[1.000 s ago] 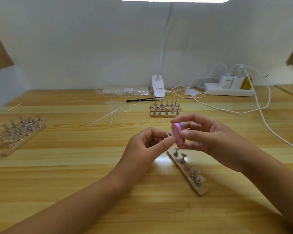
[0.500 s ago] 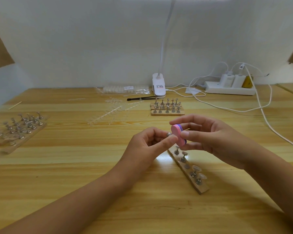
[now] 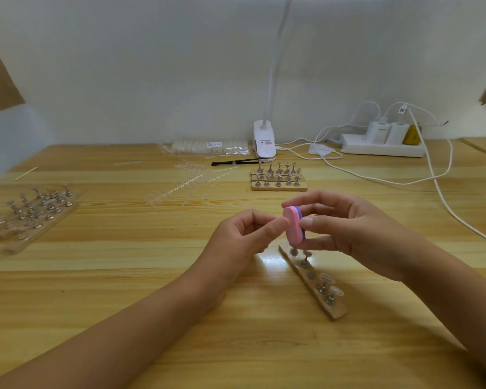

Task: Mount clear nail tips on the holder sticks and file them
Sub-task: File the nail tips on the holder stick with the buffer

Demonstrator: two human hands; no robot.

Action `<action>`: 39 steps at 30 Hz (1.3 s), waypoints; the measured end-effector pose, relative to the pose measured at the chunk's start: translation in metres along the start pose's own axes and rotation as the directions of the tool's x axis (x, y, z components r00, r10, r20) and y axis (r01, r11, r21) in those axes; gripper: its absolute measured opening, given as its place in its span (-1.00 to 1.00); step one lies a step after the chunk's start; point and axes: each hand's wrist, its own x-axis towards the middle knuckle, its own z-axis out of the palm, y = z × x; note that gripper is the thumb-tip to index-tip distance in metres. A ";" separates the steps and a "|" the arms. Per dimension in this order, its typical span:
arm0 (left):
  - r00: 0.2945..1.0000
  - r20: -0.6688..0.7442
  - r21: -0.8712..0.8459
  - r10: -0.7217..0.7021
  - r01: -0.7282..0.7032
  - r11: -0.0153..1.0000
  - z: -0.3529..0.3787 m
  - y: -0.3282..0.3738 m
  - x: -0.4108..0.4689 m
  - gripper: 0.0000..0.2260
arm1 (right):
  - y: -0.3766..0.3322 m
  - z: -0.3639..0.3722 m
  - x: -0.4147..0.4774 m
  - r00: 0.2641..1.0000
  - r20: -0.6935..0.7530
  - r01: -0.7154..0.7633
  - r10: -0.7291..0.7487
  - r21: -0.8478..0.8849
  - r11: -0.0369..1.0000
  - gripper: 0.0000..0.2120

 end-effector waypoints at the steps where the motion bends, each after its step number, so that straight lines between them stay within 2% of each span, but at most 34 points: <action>1: 1.000 0.012 0.007 0.009 -0.009 1.000 0.000 0.000 -0.001 -0.84 | 0.000 0.000 0.000 1.000 -0.018 0.008 -0.007 0.006 1.000 -0.69; 4: 1.000 0.018 0.005 0.008 -0.008 1.000 0.001 0.001 -0.002 -0.85 | -0.002 -0.001 -0.001 0.999 -0.032 -0.014 0.013 -0.020 1.000 -0.70; 7: 1.000 0.003 0.008 -0.006 0.006 1.000 0.001 0.002 -0.001 -0.83 | -0.004 0.001 -0.003 1.000 0.001 -0.031 0.032 -0.118 0.992 -0.72; 11: 1.000 -0.005 0.005 -0.011 0.011 1.000 -0.001 0.000 -0.001 -0.86 | -0.004 0.006 -0.002 0.982 -0.165 0.065 -0.087 -0.137 0.988 -0.71; 16: 1.000 0.001 -0.001 -0.004 0.004 1.000 -0.001 -0.001 0.000 -0.80 | -0.005 0.011 -0.003 0.993 -0.103 0.038 -0.062 -0.227 0.973 -0.70; 20: 1.000 0.001 -0.030 -0.009 0.009 1.000 -0.003 -0.002 0.000 -0.78 | -0.004 0.011 -0.002 0.964 -0.234 0.088 -0.127 -0.167 0.982 -0.70; 24: 1.000 0.008 -0.026 -0.004 0.004 1.000 -0.002 -0.002 0.000 -0.79 | -0.001 0.019 -0.003 0.993 -0.098 0.045 -0.067 -0.211 0.976 -0.71; 29: 1.000 -0.017 -0.045 -0.013 0.012 0.999 -0.004 -0.003 0.001 -0.81 | 0.000 0.020 -0.002 0.957 -0.260 0.101 -0.130 -0.124 0.987 -0.68; 34: 1.000 -0.018 -0.041 -0.024 0.024 0.999 -0.004 -0.004 0.001 -0.85 | 0.003 0.028 -0.002 0.982 -0.160 0.068 -0.098 -0.185 0.980 -0.68; 37: 0.999 -0.030 -0.062 -0.030 0.028 0.998 -0.004 -0.002 0.002 -0.84 | 0.000 0.020 -0.002 0.946 -0.289 0.116 -0.150 -0.132 0.984 -0.69; 39: 0.999 -0.035 -0.062 -0.033 0.031 0.998 -0.004 -0.002 0.002 -0.81 | -0.001 0.017 -0.002 0.937 -0.313 0.128 -0.159 -0.117 0.985 -0.70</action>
